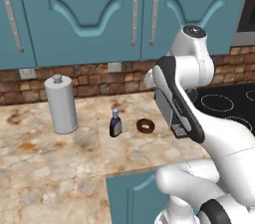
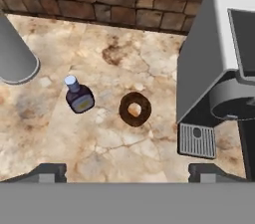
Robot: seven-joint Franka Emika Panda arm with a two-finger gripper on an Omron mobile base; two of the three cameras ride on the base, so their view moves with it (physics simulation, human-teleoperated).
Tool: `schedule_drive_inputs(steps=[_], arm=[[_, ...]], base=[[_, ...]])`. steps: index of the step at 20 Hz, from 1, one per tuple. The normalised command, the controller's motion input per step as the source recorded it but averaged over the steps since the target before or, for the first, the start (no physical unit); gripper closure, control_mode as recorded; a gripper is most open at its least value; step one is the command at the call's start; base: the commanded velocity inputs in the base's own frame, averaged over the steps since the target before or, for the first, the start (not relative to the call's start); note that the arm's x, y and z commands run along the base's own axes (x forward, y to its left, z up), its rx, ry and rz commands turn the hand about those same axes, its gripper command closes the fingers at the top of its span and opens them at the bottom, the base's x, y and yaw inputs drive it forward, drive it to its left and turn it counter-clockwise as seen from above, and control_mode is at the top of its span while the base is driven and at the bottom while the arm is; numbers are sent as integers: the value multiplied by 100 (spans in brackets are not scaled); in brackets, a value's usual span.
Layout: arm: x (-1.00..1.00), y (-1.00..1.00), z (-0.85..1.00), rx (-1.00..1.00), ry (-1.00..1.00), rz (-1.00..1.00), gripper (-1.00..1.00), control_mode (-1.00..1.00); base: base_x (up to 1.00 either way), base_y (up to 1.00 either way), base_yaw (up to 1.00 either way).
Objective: Pick the pan from the cabinet and place it on the stove. Then turn on the stove burner for the pan.
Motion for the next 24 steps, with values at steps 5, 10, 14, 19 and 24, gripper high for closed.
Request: schedule_drive_inputs(steps=[5, 10, 14, 19, 24], arm=[[-26, 12, 32, 0, -40, 0, -100, -100], [0, 7, 41, 0, -31, 0, -100, -100], [1, 0, 54, 5, -28, 0, -100, -100], [9, 2, 60, 11, -22, 0, -100, -100], [10, 10, 58, 13, -21, -1, -100, -100]], base=[[0, 0, 0], [0, 0, 0], [0, 0, 0], [0, 0, 0], [0, 0, 0]])
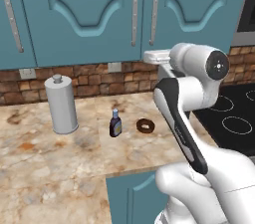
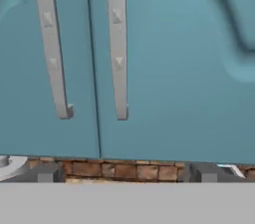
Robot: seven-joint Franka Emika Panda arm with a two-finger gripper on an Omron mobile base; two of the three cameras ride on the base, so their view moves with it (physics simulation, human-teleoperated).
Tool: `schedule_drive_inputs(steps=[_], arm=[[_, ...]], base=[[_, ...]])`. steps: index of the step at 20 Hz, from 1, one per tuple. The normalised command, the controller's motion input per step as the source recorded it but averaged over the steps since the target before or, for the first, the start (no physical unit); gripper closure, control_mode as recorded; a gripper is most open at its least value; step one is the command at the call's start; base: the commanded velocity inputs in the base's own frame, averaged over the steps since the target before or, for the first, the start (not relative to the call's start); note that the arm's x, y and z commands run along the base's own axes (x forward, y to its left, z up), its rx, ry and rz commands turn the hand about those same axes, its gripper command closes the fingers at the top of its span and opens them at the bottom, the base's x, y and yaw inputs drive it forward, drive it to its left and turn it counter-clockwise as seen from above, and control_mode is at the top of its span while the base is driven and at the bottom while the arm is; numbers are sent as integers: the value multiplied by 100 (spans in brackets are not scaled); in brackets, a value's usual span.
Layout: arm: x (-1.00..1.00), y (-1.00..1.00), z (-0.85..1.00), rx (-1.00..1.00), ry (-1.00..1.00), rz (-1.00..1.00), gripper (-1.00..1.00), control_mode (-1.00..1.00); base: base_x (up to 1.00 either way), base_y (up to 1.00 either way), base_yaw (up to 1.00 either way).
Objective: Pick the pan from the cabinet and place it on the stove. Then turn on the stove burner for the pan.
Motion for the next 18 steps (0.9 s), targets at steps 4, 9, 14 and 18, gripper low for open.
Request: schedule_drive_inputs(steps=[4, 9, 14, 18], arm=[[1, 9, 55, 10, -24, 0, -100, -100], [-11, 5, 43, 4, -24, -3, -100, -100], [-1, 0, 8, -1, -21, 0, -100, -100], [11, 0, 0, -3, -10, 0, -100, -100]], base=[[0, 0, 0], [0, 0, 0], [0, 0, 0], [0, 0, 0]])
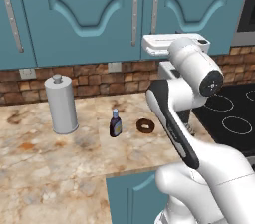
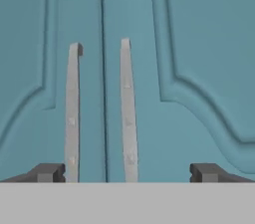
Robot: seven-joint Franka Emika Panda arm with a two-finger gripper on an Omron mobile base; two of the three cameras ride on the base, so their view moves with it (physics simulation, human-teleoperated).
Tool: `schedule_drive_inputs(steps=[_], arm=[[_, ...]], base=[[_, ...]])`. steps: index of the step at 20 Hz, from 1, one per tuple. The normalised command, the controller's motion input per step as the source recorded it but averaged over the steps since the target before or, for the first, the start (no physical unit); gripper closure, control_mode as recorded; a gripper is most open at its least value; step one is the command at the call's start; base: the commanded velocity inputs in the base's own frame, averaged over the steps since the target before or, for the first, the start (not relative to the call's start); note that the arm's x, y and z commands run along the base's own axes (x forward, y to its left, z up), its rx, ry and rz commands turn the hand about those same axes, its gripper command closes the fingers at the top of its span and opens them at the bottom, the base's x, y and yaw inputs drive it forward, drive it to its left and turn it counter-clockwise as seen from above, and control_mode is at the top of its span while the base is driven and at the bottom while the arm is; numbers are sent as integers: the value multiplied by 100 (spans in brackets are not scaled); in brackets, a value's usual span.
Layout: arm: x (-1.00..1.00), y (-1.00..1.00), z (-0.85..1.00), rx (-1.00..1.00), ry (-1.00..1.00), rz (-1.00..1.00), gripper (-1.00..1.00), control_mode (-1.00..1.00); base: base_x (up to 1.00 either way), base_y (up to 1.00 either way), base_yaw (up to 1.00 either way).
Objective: Pick the pan from the cabinet and place it on the stove. Then turn on the stove burner for the pan.
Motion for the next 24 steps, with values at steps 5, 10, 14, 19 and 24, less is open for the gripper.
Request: schedule_drive_inputs(steps=[5, 10, 14, 19, 24], arm=[[33, 0, 0, -1, 0, -2, -100, -100], [34, 4, 0, -1, 0, -3, -100, -100], [29, 10, 0, -1, 0, -2, -100, -100], [26, 10, 0, 0, 0, -2, -100, -100], [20, 1, 0, 0, 0, -2, -100, -100]], base=[[0, 0, 0], [0, 0, 0], [0, 0, 0], [0, 0, 0], [0, 0, 0]])
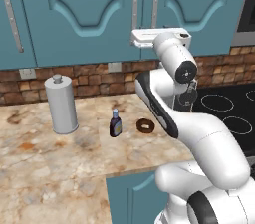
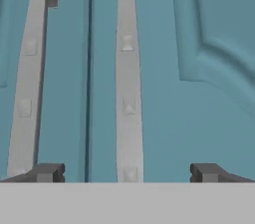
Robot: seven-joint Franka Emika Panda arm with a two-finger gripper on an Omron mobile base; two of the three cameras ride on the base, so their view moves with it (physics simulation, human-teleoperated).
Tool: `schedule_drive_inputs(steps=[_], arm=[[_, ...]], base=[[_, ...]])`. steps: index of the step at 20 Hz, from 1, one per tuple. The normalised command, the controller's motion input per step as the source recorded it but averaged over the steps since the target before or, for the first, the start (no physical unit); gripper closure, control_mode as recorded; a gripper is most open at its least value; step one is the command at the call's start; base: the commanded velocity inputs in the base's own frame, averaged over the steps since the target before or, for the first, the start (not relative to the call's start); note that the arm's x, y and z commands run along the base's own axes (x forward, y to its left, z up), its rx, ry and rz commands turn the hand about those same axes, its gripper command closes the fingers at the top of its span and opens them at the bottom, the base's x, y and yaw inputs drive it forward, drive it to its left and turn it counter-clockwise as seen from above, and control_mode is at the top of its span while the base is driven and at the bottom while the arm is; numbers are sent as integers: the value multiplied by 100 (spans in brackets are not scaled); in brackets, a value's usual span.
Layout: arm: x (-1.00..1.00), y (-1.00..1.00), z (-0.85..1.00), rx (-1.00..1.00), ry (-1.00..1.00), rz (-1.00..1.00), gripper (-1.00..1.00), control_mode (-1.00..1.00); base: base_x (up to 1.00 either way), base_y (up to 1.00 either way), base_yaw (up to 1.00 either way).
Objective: Pick the pan from the cabinet and place it on the stove. Then turn on the stove burner for the pan.
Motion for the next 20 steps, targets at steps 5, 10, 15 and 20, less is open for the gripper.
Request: schedule_drive_inputs(steps=[5, 10, 15, 20], arm=[[22, 0, 0, 0, 0, -1, -100, -100], [25, 0, 0, 0, 0, -1, -100, -100], [31, 7, 0, 0, 0, -1, 100, -100], [18, 2, -1, 0, 0, 0, 100, -100]], base=[[0, 0, 0], [0, 0, 0], [0, 0, 0], [0, 0, 0]])
